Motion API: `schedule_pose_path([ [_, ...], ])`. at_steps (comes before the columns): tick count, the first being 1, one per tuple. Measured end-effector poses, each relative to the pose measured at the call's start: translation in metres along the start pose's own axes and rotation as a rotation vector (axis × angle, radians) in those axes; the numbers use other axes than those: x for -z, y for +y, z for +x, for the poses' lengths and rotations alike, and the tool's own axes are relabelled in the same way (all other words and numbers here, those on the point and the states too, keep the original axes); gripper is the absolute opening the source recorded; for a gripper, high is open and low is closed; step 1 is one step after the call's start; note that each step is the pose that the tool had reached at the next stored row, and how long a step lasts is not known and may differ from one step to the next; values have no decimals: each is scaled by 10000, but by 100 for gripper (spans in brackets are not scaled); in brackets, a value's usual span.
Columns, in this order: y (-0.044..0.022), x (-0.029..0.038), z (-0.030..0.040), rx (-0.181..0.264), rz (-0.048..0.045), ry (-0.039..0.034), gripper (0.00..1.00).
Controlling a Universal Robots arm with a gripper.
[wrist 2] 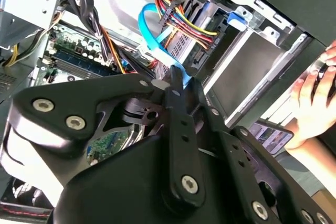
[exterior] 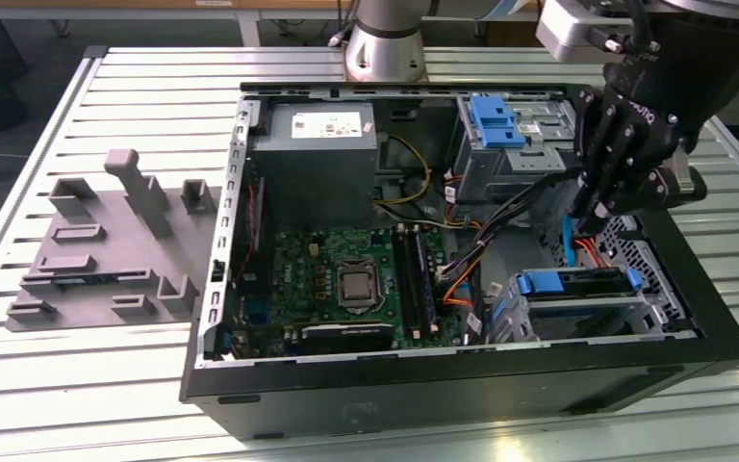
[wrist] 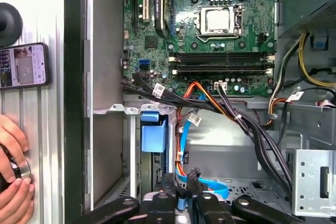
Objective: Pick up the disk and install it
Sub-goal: 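Insert the second disk wire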
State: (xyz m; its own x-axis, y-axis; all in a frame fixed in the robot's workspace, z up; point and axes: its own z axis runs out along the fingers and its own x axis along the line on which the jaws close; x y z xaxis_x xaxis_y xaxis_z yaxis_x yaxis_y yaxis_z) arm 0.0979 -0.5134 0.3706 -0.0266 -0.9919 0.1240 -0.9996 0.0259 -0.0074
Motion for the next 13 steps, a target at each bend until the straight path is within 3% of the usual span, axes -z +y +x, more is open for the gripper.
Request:
schedule_pose_path([
  [1,0,-8,-1,0,0,0,23],
  [2,0,-12,-2,1,0,2,17],
  [7,-1,-37,8,7,2,-41,16],
  [11,-1,-55,42,20,42,-365,16],
  [13,5,-63,63,19,106,-421,16],
])
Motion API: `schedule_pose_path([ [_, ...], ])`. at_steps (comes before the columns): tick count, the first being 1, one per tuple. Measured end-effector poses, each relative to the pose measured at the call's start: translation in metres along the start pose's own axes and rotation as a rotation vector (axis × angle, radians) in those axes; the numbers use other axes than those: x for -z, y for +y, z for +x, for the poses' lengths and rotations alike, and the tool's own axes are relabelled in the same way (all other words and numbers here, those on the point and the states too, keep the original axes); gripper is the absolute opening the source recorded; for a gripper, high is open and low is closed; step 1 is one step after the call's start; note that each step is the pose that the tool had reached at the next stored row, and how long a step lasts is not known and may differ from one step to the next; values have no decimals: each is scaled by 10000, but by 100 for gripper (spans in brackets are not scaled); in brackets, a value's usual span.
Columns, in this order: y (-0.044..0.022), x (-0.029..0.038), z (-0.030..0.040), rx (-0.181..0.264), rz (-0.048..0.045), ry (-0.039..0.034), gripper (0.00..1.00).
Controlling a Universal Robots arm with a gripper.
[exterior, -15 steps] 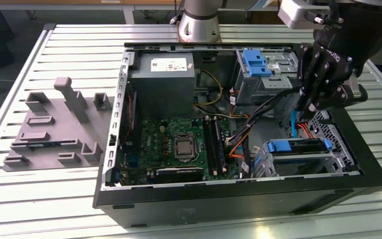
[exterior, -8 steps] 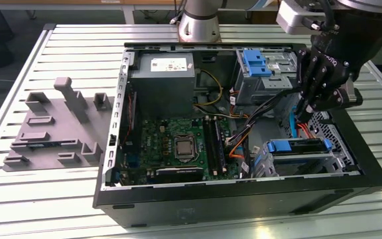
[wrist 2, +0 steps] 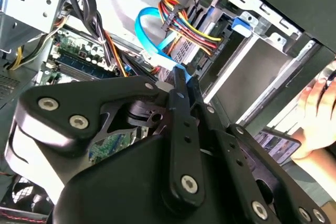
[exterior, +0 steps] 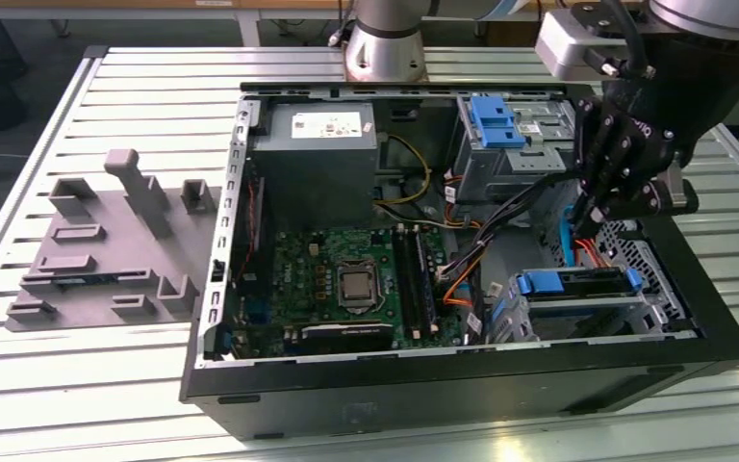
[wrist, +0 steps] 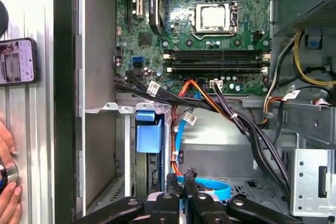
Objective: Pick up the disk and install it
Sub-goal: 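Insert the second disk wire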
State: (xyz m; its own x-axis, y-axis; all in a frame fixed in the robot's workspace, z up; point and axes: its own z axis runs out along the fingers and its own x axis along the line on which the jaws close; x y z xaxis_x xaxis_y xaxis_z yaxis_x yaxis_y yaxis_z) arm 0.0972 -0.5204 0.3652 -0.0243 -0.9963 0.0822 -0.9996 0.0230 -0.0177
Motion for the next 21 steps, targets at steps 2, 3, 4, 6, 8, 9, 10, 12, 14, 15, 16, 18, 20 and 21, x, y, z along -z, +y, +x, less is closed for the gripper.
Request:
schedule_pose_path([
  [2,8,-6,14,15,88,-5,16],
  [3,16,-12,18,19,139,-7,16],
  [4,27,-17,20,21,187,-7,16],
  [6,49,-35,23,19,245,-19,16],
  [8,56,-60,27,30,269,-20,16],
  [9,57,-72,30,39,280,-20,16],
  [10,58,-87,34,46,286,-21,16],
  [12,60,-119,38,59,292,-21,16],
  [14,60,-139,37,62,293,-21,16],
  [15,60,-139,37,62,294,-20,16],
  [16,60,-139,37,62,294,-19,16],
  [18,60,-140,38,61,299,-26,16],
  [20,61,-144,44,52,314,-246,16],
  [21,61,-145,45,46,314,-418,16],
])
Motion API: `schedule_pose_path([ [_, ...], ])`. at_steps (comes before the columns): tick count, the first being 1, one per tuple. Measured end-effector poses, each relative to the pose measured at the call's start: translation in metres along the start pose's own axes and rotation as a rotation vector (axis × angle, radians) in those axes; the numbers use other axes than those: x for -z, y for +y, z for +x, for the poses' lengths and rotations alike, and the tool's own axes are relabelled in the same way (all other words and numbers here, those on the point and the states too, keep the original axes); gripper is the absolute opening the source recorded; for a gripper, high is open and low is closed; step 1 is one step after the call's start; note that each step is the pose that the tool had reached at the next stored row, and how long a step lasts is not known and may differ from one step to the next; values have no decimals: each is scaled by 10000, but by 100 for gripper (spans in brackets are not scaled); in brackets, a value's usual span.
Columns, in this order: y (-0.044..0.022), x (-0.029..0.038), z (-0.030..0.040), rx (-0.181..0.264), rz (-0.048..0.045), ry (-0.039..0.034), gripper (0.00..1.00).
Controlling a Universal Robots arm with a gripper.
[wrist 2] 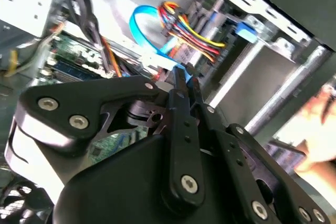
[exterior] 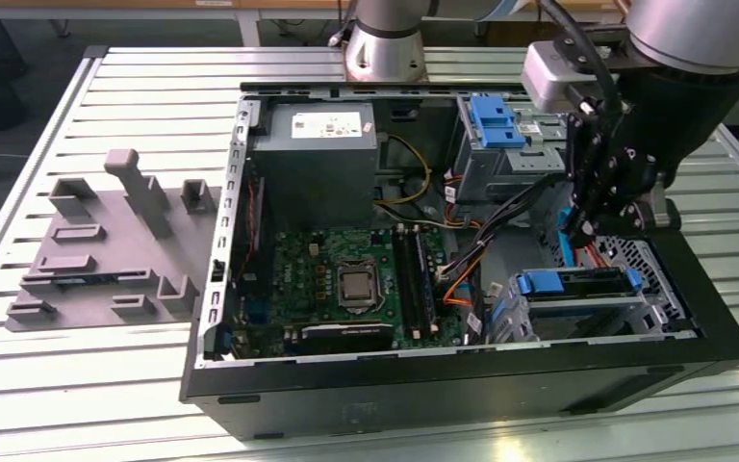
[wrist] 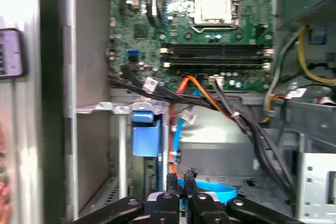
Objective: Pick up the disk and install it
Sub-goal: 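Insert the second disk wire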
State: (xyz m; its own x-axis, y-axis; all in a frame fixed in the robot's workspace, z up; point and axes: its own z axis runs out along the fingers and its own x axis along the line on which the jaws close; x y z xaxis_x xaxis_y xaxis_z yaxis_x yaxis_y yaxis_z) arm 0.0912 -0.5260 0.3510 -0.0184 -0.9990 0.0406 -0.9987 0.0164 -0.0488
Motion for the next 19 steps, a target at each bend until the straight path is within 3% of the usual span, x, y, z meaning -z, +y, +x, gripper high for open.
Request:
schedule_pose_path([
  [1,0,-2,2,-7,1,-128,16],
  [2,0,-6,8,-8,3,-153,16],
  [11,17,-56,139,-11,116,-157,16],
  [17,40,-69,163,-9,215,-182,16],
  [19,51,-72,170,-20,271,-349,16],
])
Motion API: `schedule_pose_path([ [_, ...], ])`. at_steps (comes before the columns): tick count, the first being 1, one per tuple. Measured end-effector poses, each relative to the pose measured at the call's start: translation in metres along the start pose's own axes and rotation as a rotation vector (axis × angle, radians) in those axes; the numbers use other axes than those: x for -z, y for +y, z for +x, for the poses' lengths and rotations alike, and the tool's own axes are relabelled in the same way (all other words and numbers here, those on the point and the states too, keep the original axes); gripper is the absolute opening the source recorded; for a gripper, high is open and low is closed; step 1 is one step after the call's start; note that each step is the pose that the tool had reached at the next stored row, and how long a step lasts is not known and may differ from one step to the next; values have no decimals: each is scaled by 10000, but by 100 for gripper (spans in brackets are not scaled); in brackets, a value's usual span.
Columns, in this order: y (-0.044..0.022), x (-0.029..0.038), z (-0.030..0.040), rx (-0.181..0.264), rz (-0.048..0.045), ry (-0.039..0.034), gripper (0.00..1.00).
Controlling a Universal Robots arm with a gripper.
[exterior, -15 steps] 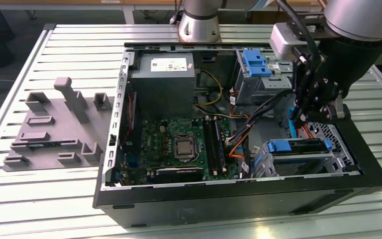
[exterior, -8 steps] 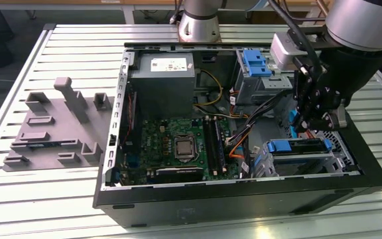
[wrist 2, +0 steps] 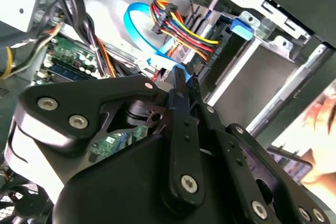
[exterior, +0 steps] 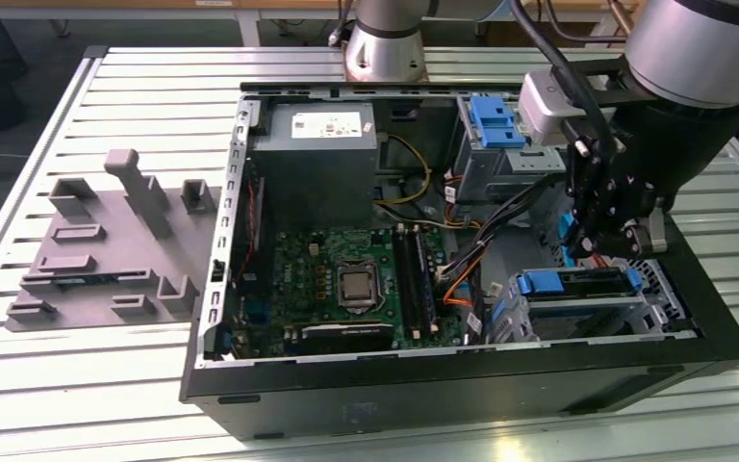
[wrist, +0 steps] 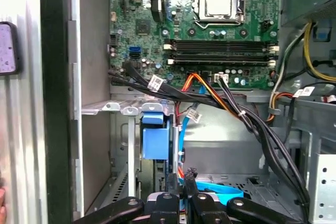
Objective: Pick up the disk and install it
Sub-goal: 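Insert the second disk wire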
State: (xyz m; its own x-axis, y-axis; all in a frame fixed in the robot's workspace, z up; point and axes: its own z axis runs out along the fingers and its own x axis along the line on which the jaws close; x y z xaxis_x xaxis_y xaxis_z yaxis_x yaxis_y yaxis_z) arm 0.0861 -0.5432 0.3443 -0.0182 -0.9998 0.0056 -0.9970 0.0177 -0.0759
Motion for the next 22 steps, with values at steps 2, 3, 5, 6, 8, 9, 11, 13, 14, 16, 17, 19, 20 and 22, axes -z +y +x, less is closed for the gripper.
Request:
schedule_pose_path([
  [2,4,-3,7,-10,29,-126,16],
  [3,3,-3,7,-9,30,-126,16],
  [5,4,-6,11,-10,31,-126,16],
  [6,5,-8,16,-10,30,-125,16],
  [8,5,-13,35,-12,30,-124,16],
  [9,5,-16,47,-11,30,-124,16],
  [11,5,-23,69,-11,31,-124,16],
  [13,5,-29,83,-10,30,-124,16],
  [14,5,-32,89,-10,31,-124,16],
  [16,5,-37,104,-10,31,-125,16],
  [17,5,-39,114,-10,31,-125,16],
  [19,5,-42,135,-10,30,-124,16],
  [20,5,-43,142,-10,30,-124,16],
  [22,5,-44,144,-10,31,-124,16],
])
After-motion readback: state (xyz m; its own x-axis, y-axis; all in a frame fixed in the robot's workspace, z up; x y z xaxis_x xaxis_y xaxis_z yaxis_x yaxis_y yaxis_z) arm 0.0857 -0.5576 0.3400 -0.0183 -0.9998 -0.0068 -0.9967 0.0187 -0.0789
